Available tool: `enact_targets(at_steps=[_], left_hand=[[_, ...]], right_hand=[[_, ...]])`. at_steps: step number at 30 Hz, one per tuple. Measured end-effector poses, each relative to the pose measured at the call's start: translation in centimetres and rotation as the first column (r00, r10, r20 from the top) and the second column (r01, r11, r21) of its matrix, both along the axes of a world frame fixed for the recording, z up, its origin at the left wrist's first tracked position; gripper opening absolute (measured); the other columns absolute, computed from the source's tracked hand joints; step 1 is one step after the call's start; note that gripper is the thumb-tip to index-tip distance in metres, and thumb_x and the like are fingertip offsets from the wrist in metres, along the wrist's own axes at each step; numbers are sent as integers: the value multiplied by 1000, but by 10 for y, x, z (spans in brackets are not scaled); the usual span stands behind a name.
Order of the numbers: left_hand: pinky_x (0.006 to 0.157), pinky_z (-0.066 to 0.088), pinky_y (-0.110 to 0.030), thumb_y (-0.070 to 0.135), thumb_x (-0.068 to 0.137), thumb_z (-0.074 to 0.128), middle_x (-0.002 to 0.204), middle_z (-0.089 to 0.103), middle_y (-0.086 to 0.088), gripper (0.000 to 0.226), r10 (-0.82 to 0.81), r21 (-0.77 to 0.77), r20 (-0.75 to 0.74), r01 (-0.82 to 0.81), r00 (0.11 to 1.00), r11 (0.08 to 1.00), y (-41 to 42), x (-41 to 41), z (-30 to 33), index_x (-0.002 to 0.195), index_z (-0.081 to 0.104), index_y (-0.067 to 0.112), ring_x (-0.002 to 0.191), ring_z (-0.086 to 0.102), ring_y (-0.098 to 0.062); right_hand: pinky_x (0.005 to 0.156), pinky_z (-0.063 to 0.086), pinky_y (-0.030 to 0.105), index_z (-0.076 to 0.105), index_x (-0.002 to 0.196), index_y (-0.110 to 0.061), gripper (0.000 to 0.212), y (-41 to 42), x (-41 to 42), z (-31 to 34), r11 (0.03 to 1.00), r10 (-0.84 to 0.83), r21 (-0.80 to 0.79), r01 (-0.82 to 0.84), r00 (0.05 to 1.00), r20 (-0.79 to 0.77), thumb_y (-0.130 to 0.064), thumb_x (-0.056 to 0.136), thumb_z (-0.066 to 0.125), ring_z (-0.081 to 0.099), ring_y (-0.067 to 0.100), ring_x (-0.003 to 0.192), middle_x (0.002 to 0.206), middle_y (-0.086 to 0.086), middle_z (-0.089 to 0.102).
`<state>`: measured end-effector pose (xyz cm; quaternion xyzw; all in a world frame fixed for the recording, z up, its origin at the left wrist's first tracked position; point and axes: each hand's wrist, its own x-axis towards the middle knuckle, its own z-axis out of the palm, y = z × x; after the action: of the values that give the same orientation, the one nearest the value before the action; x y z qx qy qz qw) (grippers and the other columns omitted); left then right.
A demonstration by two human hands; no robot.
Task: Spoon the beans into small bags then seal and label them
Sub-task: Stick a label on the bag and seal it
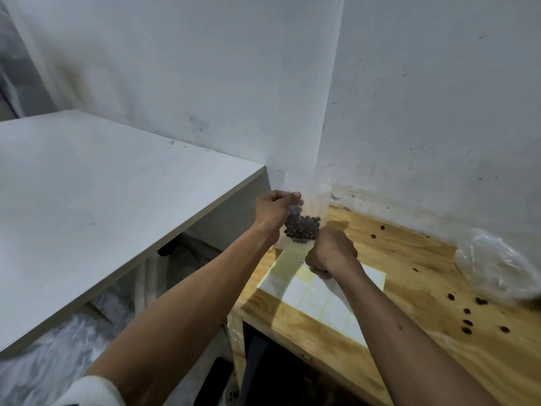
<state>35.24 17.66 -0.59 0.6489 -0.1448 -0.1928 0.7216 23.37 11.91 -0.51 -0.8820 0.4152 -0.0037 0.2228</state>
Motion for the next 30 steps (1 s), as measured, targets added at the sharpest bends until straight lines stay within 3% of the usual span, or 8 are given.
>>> enact_targets(at_steps=[4,7,10,13,18,22,27,30], left_hand=[[78,60,-30,19,90,76,93,79,-8,21,-11,-3,-2,11,1000,1000,3,2,0,101,74,1,85,77,-22],[77,59,-30,19,91,75,94,78,-8,17,-21,-2,1,21,1000,1000,4,3,0,99,74,4,86,77,-23],[70,57,-24,17,92,74,95,78,-10,14,-19,-10,3,19,1000,1000,5,3,1,100,74,6,84,76,-21],[68,56,-22,15,92,73,96,77,-13,14,-26,-30,-8,25,1000,999,1,0,4,102,74,5,81,74,-19],[70,54,-23,21,94,71,97,78,-11,19,-72,-27,11,73,997,997,-7,-6,8,104,73,4,83,76,-19],[75,54,-28,29,98,65,97,79,-5,23,-154,-1,45,154,987,988,-17,-15,10,106,72,8,87,76,-20],[88,52,-39,31,97,64,94,80,0,23,-243,-9,41,243,969,970,-42,-37,18,109,72,12,87,76,-22],[91,50,-42,30,96,65,90,79,1,21,-271,-24,22,272,962,962,-57,-51,22,107,74,14,82,76,-18]], right_hand=[[68,59,34,70,71,-10,13,-2,0,-2,998,40,42,-39,999,-33,-18,79,75,73,27,68,77,9,74],[58,49,32,58,63,-7,21,-10,-8,0,977,51,208,-54,998,22,-10,83,63,57,27,54,60,11,61],[63,51,34,63,83,1,13,-20,-19,11,844,19,531,-67,995,95,-7,92,60,62,24,62,75,16,67],[76,59,39,70,93,12,22,-29,-30,11,769,-18,631,-102,983,181,-9,93,64,69,26,71,85,23,76],[80,62,49,71,85,15,18,-38,-42,1,797,-174,588,-136,881,440,-2,87,72,72,29,66,75,27,71],[80,62,48,70,85,-2,6,-52,-48,17,855,-225,500,-139,769,598,-3,82,76,71,26,66,73,14,73],[64,56,28,73,91,-19,14,-81,-63,50,964,-146,260,-49,722,676,-13,80,77,73,15,72,83,3,76],[72,61,36,77,89,-18,6,-97,-73,59,983,-109,182,-24,721,684,-16,84,77,75,17,75,78,0,77]])
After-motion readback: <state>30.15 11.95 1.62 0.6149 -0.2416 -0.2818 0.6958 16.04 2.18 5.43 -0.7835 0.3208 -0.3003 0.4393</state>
